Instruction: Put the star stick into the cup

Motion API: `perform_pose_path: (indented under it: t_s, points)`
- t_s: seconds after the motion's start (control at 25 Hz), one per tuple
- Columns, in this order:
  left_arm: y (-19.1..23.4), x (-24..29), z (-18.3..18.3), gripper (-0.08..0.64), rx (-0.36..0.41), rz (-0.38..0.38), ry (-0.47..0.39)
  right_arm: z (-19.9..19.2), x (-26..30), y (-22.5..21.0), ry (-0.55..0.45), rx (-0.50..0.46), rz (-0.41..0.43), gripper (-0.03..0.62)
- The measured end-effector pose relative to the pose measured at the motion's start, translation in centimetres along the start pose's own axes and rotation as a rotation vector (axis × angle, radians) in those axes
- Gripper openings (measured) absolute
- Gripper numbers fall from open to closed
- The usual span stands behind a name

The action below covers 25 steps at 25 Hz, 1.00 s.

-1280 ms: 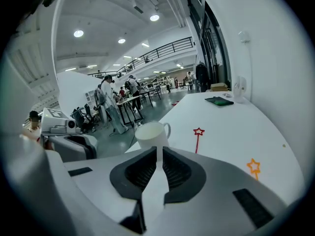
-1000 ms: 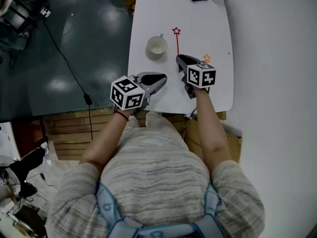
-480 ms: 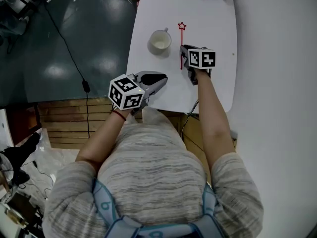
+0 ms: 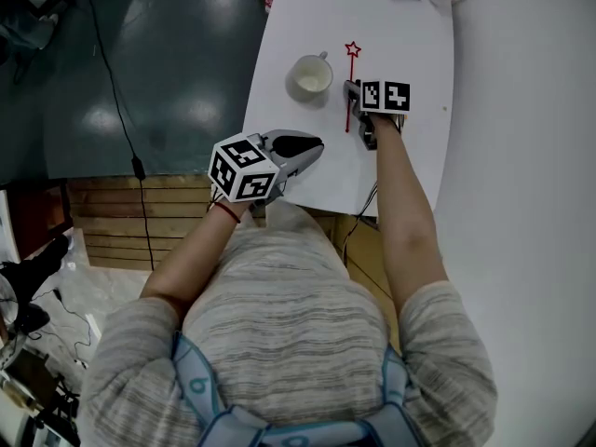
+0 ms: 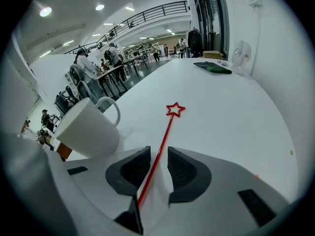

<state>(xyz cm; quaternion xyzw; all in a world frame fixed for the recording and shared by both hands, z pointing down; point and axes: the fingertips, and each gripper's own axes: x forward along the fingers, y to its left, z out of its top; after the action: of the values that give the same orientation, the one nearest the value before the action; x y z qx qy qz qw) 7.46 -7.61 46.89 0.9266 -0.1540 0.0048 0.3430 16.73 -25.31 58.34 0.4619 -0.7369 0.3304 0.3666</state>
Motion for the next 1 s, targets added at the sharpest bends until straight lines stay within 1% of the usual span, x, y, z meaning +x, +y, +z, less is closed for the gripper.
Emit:
perform_pose_path:
  t_s: [0.04,0.2,0.4,0.56,0.8,1.0]
  points:
    - [-0.03,-0.03,0.06,0.025,0.000,-0.002,0.000,0.02,0.06,-0.07,0.010,-0.003,-0.015,0.097]
    - [-0.08,-0.34,0.36,0.025,-0.004,-0.012,0.005,0.19,0.05,-0.10,0.040,-0.009,-0.068,0.063]
    - [-0.17,-0.01,0.55,0.025,0.002,-0.023,0.008,0.22,0.17,0.03,0.081,-0.059,-0.111,0.051]
    - [-0.06,0.01,0.71,0.025,0.007,-0.021,0.010,0.24,0.37,-0.02,0.075,-0.042,-0.104,0.023]
    - [-0.12,-0.62,0.64,0.025,0.002,-0.003,0.009,0.14,0.15,0.08,0.051,-0.015,-0.087,0.020]
    - [-0.14,-0.57,0.50,0.025,0.001,0.001,0.017,0.54,-0.23,0.25,-0.017,0.041,-0.035,0.020]
